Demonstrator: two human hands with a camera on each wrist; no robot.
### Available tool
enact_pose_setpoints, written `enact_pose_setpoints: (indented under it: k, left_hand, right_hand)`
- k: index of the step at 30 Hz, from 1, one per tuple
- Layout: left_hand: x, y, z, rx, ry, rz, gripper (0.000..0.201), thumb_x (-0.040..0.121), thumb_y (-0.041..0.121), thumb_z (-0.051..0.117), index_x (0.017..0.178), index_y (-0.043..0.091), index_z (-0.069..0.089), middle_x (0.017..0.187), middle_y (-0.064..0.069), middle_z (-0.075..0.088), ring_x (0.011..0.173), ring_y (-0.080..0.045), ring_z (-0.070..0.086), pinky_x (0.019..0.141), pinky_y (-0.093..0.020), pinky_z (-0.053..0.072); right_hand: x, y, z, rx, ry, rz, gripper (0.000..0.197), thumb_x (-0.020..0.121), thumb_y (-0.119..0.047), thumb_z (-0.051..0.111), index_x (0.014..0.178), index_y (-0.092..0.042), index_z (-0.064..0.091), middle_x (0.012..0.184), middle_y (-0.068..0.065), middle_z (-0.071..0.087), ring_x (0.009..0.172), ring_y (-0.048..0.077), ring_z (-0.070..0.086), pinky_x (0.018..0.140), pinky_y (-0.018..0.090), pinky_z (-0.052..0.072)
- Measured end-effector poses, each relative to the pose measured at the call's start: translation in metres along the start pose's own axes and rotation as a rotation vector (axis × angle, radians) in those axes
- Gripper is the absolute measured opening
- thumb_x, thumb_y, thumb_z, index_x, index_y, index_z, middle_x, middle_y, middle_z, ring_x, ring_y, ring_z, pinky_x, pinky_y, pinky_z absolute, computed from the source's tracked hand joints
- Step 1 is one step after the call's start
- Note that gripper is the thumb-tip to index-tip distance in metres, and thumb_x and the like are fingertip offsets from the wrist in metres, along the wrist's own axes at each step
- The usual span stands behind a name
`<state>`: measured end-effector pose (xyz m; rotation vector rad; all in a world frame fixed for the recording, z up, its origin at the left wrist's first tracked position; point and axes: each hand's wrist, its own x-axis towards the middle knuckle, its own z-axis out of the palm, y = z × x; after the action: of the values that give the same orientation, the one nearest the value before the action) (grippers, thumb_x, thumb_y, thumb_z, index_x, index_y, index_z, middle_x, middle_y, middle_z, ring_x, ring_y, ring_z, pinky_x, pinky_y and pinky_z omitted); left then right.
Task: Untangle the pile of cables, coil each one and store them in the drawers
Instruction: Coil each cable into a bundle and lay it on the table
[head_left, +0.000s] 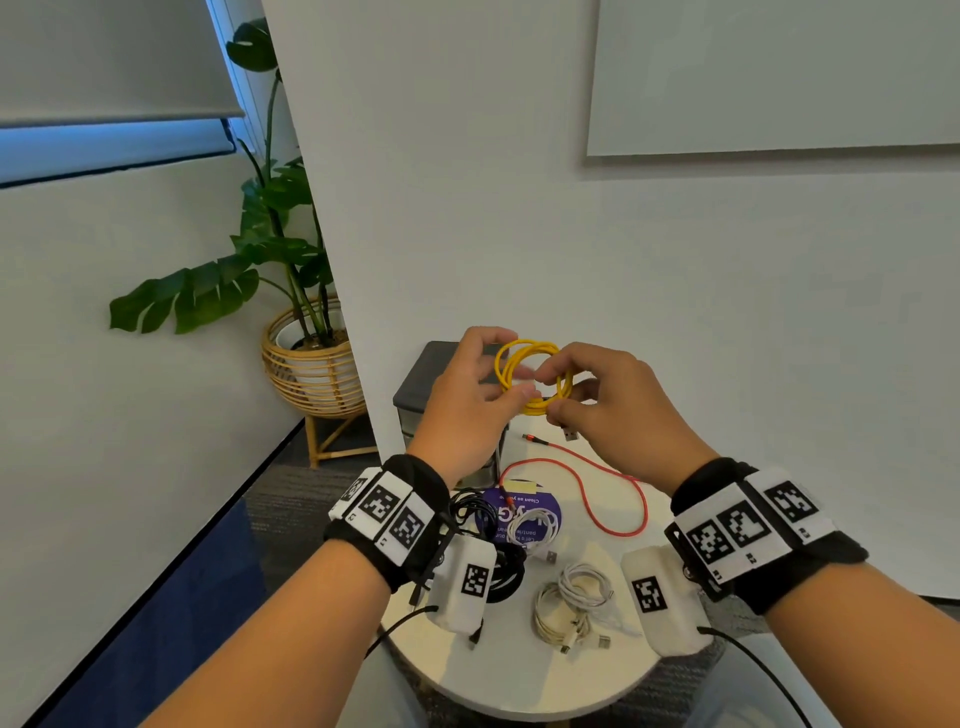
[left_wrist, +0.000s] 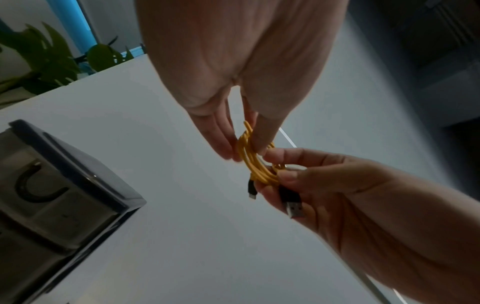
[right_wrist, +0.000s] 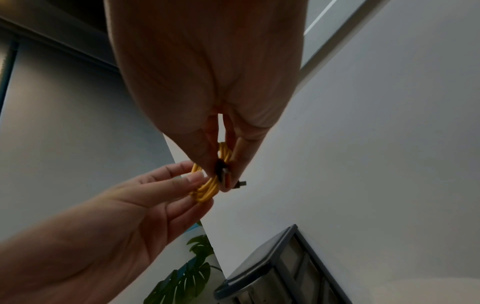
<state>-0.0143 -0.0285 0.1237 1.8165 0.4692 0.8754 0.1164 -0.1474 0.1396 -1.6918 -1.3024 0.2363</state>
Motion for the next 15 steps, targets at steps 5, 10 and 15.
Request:
enact_pose_setpoints:
  k: [5,10,15]
  left_hand:
    - [-0.001,0.003,-0.003,-0.098,-0.03,-0.067,0.04,0.092,0.002,0.071,0.128,0.017,0.06,0.1,-0.013,0.074,0.093,-0.027,0.075,0.078,-0.035,0.063]
    - [-0.002,0.004,-0.005,-0.152,-0.015,-0.096,0.039,0.093,-0.001,0.07,0.127,0.015,0.06,0.101,-0.017,0.072,0.095,-0.03,0.075,0.078,-0.037,0.064]
    - [-0.004,0.006,-0.003,-0.165,-0.007,-0.088,0.041,0.091,-0.002,0.071,0.128,0.015,0.059,0.1,-0.017,0.072,0.095,-0.029,0.075,0.078,-0.037,0.064]
  right_hand:
    - [-0.004,-0.001,-0.005,0.352,-0.068,0.168,0.043,0.089,-0.004,0.074,0.117,-0.023,0.047,0.106,0.014,0.068,0.079,0.032,0.075,0.076,0.043,0.063]
    - [0.0,0.01,-0.004,0.705,-0.085,0.374,0.021,0.103,-0.011,0.055,0.124,-0.014,0.056,0.103,0.019,0.073,0.092,0.035,0.074,0.087,0.045,0.061]
    - [0.0,0.024,0.006,0.557,-0.174,0.301,0.037,0.091,0.009,0.062,0.121,-0.013,0.062,0.105,0.019,0.073,0.089,0.028,0.072,0.075,0.032,0.055]
